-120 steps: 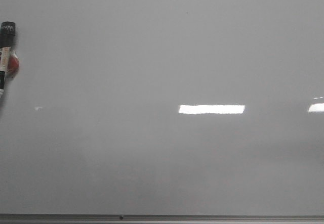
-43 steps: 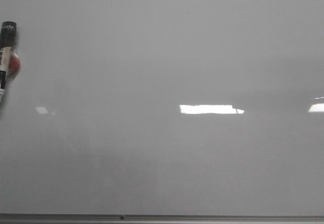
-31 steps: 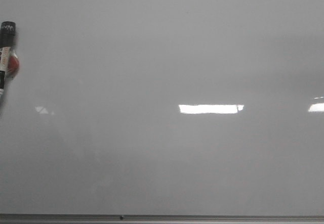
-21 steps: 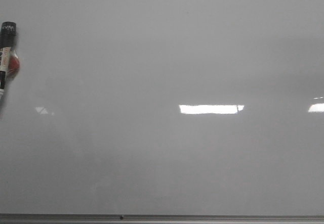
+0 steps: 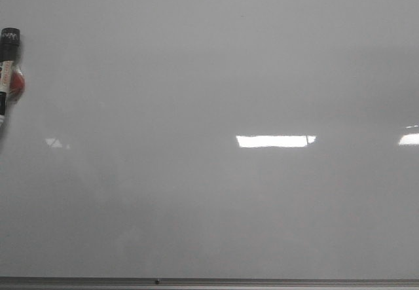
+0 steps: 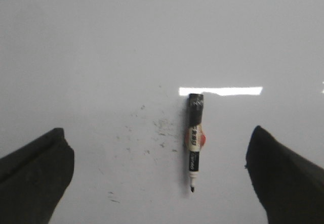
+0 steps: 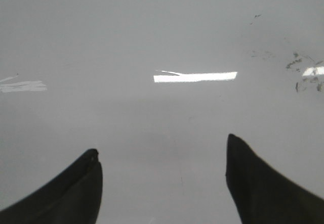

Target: Write number 9 on whiteboard

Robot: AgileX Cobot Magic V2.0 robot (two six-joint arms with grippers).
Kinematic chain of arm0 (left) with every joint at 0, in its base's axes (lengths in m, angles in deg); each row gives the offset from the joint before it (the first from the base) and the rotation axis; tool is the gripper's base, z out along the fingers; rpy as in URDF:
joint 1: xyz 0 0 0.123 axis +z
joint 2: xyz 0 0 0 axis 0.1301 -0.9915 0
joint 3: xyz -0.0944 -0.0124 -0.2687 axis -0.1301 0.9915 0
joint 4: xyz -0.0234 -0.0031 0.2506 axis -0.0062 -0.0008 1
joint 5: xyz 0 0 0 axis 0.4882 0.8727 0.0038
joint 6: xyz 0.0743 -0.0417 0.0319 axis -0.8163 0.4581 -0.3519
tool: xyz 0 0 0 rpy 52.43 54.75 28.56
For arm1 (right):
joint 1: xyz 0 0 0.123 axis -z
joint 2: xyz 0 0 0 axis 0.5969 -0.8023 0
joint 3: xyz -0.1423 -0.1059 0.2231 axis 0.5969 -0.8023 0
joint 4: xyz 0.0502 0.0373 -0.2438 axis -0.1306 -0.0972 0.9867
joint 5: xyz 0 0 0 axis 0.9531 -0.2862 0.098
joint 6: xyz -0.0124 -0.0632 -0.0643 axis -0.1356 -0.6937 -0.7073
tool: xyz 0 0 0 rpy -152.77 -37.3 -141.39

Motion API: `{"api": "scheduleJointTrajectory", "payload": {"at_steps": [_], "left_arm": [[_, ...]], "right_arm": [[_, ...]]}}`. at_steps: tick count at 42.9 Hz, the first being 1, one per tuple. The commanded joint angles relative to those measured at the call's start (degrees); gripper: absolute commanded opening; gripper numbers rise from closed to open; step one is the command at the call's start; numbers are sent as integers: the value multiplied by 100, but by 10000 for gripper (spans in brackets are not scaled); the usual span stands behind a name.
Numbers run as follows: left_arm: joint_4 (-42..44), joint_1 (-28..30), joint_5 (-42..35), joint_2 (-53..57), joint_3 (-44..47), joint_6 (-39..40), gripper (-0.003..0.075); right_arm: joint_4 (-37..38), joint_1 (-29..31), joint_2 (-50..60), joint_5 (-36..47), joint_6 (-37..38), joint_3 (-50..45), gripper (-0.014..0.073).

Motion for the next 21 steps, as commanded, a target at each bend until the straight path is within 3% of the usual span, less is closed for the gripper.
{"api": "scheduleJointTrajectory", "payload": {"at_steps": [1, 9, 21], "left_arm": [[-374, -246, -361, -724, -205, -105, 671], [-377, -833, -189, -2190, -506, -283, 671], [-257, -897, -1123, -4229, -796, -283, 671]], "right_arm": [[28, 41, -108, 416, -27, 211, 541], [28, 41, -108, 416, -27, 211, 541], [28, 41, -108, 416, -27, 211, 541]]}}
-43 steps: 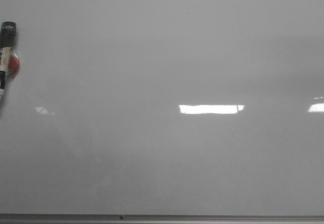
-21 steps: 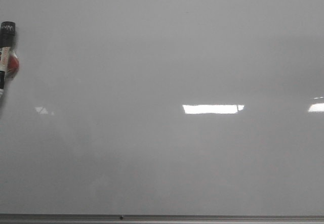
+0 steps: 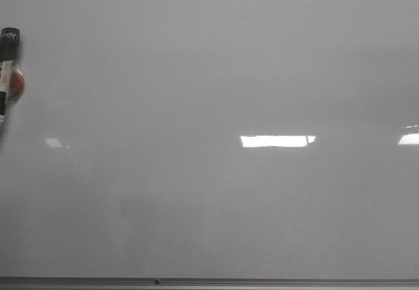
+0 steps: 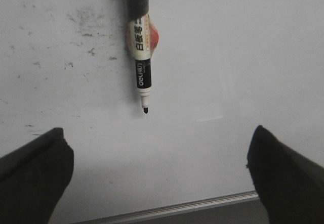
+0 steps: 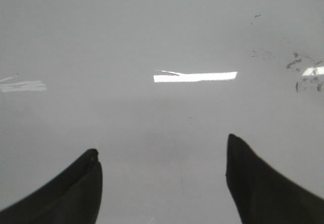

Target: Write number 9 on whiteboard

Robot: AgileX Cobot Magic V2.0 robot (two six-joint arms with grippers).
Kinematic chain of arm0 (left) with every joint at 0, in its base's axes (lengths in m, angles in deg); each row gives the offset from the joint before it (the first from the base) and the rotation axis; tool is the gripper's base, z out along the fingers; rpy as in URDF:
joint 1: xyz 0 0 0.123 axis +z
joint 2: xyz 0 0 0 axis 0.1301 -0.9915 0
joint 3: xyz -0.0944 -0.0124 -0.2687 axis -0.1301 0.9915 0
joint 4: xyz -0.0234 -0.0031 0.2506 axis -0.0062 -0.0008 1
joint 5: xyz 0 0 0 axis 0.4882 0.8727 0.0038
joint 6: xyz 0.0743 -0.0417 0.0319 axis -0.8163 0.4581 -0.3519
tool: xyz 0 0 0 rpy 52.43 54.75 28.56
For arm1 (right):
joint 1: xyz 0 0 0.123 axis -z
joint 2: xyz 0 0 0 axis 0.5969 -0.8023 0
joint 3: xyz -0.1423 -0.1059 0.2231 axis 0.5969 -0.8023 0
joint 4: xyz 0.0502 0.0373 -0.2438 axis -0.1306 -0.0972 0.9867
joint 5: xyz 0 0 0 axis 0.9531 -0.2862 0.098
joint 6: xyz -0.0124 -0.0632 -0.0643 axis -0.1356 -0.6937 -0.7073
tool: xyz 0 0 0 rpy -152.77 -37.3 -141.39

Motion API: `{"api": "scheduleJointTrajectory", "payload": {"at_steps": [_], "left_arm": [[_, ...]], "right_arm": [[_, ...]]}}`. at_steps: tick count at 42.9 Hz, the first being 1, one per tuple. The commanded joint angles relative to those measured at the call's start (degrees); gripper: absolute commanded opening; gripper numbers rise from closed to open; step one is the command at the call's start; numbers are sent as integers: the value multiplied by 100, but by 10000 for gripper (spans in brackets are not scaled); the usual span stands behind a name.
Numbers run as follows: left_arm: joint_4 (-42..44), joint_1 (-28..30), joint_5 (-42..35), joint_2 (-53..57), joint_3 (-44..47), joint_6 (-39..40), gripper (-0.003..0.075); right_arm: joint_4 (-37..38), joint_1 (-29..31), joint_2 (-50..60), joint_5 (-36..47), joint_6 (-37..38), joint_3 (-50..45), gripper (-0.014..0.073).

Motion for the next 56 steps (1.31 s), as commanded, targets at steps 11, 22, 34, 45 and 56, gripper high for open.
{"api": "scheduleJointTrajectory", "payload": {"at_steps": [11, 22, 34, 45, 56], "left_arm": [[-5, -55, -2086, -1927, -478, 5, 671], [-5, -55, -2939, -2480, -478, 5, 588], [-5, -55, -3181, -2825, -478, 5, 362], [31, -55, -3234, -2825, -478, 5, 130], [83, -55, -3258, -2825, -478, 5, -2]], "right_arm": [[28, 41, -108, 416, -27, 211, 541], [28, 41, -108, 416, -27, 211, 541], [28, 41, -108, 416, -27, 211, 541], [28, 41, -108, 416, -27, 211, 541], [28, 41, -108, 416, -27, 211, 541]]}}
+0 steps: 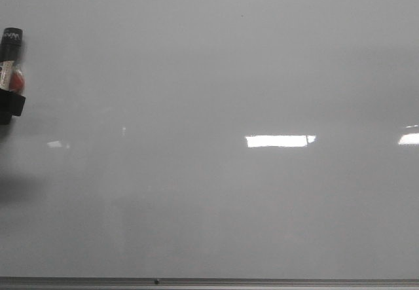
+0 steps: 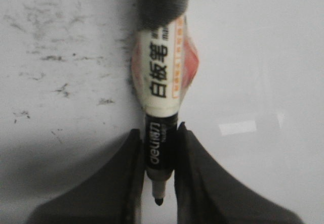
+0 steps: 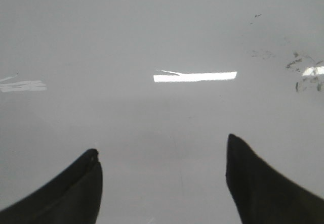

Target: Write number 9 on whiteboard

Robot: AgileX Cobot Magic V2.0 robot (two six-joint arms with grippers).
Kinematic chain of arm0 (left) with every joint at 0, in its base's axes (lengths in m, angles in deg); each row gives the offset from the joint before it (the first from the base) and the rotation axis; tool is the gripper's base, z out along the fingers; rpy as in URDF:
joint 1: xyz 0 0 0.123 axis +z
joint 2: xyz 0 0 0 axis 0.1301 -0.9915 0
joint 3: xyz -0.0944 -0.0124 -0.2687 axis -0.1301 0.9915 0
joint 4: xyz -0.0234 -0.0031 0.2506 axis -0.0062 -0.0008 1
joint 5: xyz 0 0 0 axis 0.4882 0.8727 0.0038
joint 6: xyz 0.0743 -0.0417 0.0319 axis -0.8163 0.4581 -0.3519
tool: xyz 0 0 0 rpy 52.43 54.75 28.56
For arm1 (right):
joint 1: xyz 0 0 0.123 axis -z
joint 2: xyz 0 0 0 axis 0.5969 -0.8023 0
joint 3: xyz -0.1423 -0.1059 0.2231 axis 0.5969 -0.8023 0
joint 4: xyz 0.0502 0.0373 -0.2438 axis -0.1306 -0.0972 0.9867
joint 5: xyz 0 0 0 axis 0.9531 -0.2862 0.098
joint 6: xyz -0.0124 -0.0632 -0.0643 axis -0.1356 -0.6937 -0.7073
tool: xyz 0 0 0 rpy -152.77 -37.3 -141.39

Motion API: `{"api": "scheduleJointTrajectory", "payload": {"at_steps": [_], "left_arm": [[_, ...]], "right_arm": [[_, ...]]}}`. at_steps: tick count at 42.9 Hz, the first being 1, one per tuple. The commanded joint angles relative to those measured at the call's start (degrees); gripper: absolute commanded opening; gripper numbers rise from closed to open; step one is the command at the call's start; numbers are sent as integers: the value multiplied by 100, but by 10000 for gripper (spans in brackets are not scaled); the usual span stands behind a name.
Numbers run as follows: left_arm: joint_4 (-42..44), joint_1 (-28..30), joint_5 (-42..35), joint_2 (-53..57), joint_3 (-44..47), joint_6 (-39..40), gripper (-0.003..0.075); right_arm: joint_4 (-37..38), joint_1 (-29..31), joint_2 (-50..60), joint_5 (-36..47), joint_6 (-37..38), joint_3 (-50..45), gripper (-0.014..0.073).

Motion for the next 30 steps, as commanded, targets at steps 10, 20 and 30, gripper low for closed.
{"api": "scheduleJointTrajectory", "payload": {"at_steps": [10, 20, 30], "left_arm": [[-286, -124, 386, 661, -219, 57, -10], [-453, -459, 3067, 1581, -914, 57, -10], [-461, -1218, 5178, 1853, -1941, -815, -10]], "right_arm": [[28, 41, -108, 416, -27, 211, 541], [-65, 21, -209, -36, -27, 394, 541], [-453, -240, -1076, -1067, -548, 1042, 541]]}}
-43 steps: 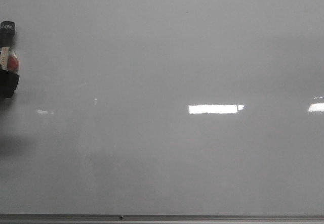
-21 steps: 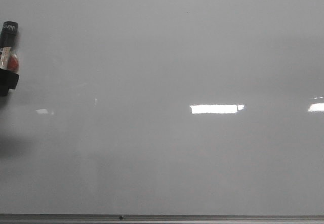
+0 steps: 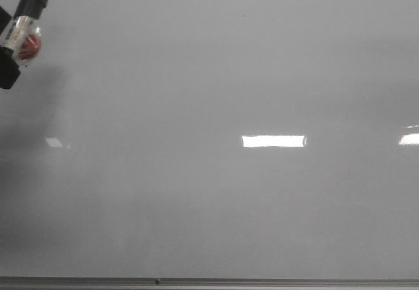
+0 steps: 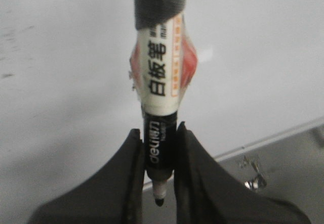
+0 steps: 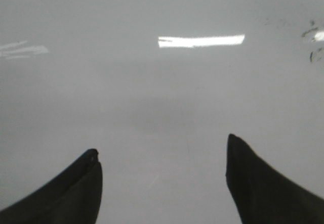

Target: Write number 9 on whiteboard

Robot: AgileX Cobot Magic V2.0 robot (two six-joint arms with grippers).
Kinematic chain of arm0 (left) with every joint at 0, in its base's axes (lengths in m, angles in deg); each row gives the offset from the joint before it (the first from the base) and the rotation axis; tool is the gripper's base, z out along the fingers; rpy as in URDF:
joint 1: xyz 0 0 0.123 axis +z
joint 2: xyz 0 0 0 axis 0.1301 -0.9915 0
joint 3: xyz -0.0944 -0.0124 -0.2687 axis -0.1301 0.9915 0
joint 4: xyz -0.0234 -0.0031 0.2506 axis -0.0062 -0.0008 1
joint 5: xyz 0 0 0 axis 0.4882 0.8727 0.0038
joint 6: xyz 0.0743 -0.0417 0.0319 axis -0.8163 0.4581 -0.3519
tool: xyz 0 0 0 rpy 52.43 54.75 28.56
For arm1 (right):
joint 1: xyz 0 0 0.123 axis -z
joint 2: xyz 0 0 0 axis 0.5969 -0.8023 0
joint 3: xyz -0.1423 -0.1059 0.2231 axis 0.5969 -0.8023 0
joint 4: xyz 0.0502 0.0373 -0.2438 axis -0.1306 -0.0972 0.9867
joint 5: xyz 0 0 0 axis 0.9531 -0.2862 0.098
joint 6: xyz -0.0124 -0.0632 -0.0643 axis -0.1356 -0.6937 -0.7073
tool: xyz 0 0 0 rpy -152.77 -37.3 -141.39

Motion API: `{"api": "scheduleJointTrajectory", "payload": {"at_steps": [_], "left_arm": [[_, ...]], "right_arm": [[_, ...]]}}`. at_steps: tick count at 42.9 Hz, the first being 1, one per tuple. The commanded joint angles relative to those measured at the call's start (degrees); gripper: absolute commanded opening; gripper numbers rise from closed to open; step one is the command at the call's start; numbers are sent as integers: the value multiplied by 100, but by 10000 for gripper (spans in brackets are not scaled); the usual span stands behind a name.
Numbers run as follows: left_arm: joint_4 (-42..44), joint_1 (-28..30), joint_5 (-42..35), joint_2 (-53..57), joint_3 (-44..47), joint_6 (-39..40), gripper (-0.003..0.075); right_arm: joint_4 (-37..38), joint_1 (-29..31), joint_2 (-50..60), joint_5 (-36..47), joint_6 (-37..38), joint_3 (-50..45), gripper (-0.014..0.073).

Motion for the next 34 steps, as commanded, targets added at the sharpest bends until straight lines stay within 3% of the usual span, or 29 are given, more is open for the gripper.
{"api": "scheduleJointTrajectory", "payload": {"at_steps": [1, 7, 14, 22, 34], "left_arm": [[-85, -421, 743, 192, -599, -547, -10], [-146, -1120, 1442, 192, -947, -1663, -10], [-431, -1973, 1573, 192, -1016, -3080, -10], [-592, -2724, 1572, 192, -1016, -3389, -10], [-617, -2982, 1537, 192, -1016, -3389, -10]], "right_arm": [[-346, -172, -538, -86, -469, 483, 541], [-1258, -504, -1376, -1073, -1358, 1021, 541], [-2367, -967, -2247, -2040, -2898, 1628, 541], [-3726, -1750, -2828, -2359, -4647, 2001, 541], [-3951, -2668, -3612, -1705, -5155, 2415, 541]]}}
